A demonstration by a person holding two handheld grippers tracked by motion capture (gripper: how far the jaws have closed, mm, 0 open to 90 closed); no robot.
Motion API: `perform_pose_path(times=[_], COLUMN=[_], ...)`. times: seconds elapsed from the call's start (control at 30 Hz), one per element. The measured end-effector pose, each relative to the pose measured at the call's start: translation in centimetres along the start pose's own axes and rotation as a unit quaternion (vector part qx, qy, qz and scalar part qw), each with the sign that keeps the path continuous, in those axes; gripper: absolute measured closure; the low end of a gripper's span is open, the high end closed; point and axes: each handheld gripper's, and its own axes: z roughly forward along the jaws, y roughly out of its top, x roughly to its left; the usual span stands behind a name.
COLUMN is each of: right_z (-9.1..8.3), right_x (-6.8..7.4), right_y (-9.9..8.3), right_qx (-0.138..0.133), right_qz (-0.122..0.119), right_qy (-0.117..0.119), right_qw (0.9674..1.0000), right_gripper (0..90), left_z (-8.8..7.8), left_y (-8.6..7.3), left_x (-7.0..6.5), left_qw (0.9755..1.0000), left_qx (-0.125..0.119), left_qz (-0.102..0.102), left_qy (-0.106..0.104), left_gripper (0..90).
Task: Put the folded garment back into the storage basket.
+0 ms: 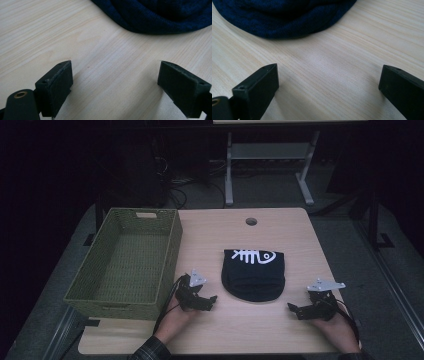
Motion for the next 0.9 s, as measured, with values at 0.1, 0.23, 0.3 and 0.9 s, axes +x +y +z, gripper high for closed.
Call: perform_pose_path(times=[0.1, 0.23, 0.3, 0.9], right_z=[0.0, -0.1, -0.2, -1.7], right_x=[0.0, -0.1, -0.2, -1.0], right_y=[0.0, 0.0, 0.1, 3.5], right_qx=[-0.001, -0.006, -0.009, -0.028], right_qz=[-0.002, -0.005, -0.008, 0.011], right_qy=[0.002, 0.005, 0.006, 0.059], right_qw=[1.0, 1.0, 0.9999, 0.9978], right_gripper=[2.7, 11.6, 15.5, 82.0], left_z=[0.0, 0.0, 0.0, -0.1], left_y=[0.0, 0.0, 0.0, 0.0], left_x=[0.0, 0.0, 0.0, 0.1], left_qw=[1.0, 1.0, 1.0, 0.9999], left_qx=[0.0, 0.0, 0.0, 0.006], left_qz=[0.0, 0.0, 0.001, 0.01], left_qy=[0.0, -0.001, -0.001, -0.005], left_gripper=[11.8, 11.8, 11.8, 11.9])
